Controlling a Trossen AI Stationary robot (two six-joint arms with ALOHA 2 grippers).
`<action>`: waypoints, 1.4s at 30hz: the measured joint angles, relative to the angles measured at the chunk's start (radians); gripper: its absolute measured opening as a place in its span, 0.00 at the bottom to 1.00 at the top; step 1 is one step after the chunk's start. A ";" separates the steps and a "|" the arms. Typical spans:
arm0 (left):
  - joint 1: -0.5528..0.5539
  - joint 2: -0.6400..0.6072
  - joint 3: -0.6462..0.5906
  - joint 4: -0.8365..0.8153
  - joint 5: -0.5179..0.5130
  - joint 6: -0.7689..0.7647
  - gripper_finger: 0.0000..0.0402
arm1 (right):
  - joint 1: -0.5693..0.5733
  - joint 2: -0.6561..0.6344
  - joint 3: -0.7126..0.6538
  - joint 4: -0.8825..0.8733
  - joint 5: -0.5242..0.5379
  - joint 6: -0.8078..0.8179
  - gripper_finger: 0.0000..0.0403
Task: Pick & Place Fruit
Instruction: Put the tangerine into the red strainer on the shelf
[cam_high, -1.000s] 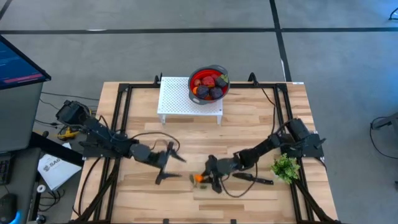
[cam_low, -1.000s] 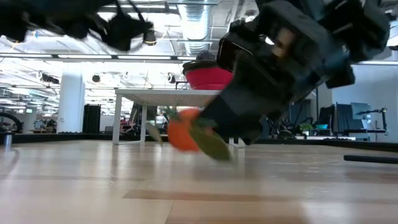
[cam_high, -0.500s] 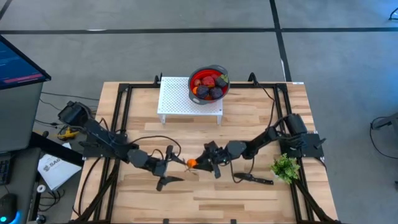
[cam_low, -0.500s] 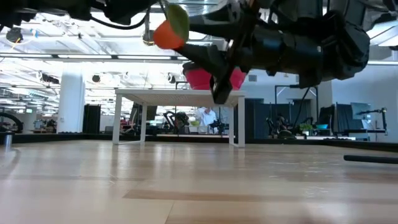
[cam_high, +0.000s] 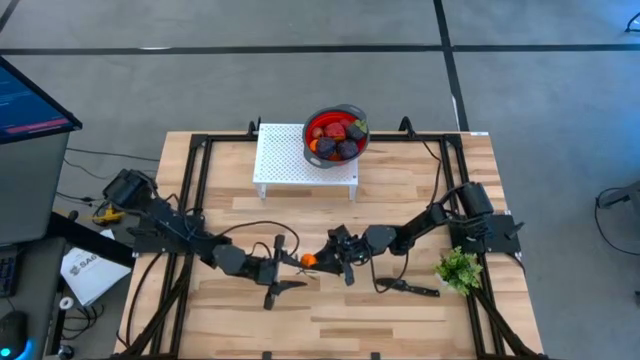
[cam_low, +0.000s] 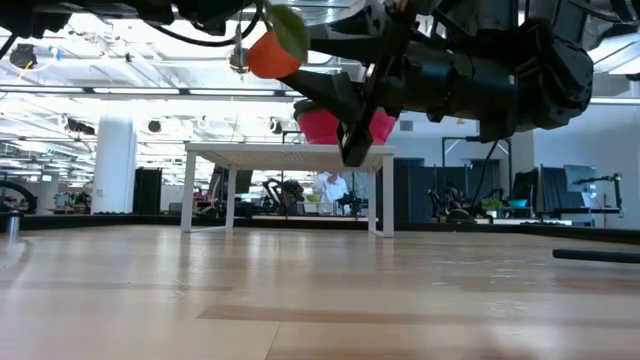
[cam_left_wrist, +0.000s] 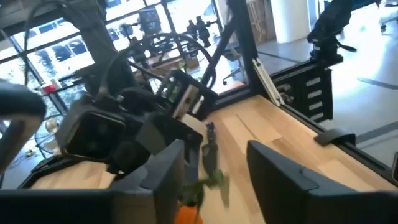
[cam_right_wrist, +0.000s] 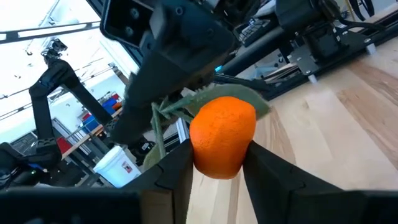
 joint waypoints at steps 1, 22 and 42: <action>0.000 -0.006 0.000 0.001 -0.007 -0.001 0.40 | 0.000 0.000 0.000 0.001 0.000 0.000 0.31; 0.059 -0.023 0.000 -0.001 -0.017 -0.125 0.02 | -0.015 0.000 0.001 -0.066 -0.003 -0.072 0.40; 0.653 -0.226 0.333 -0.531 0.253 -0.104 0.01 | -0.071 0.000 0.001 -0.356 0.066 -0.245 0.66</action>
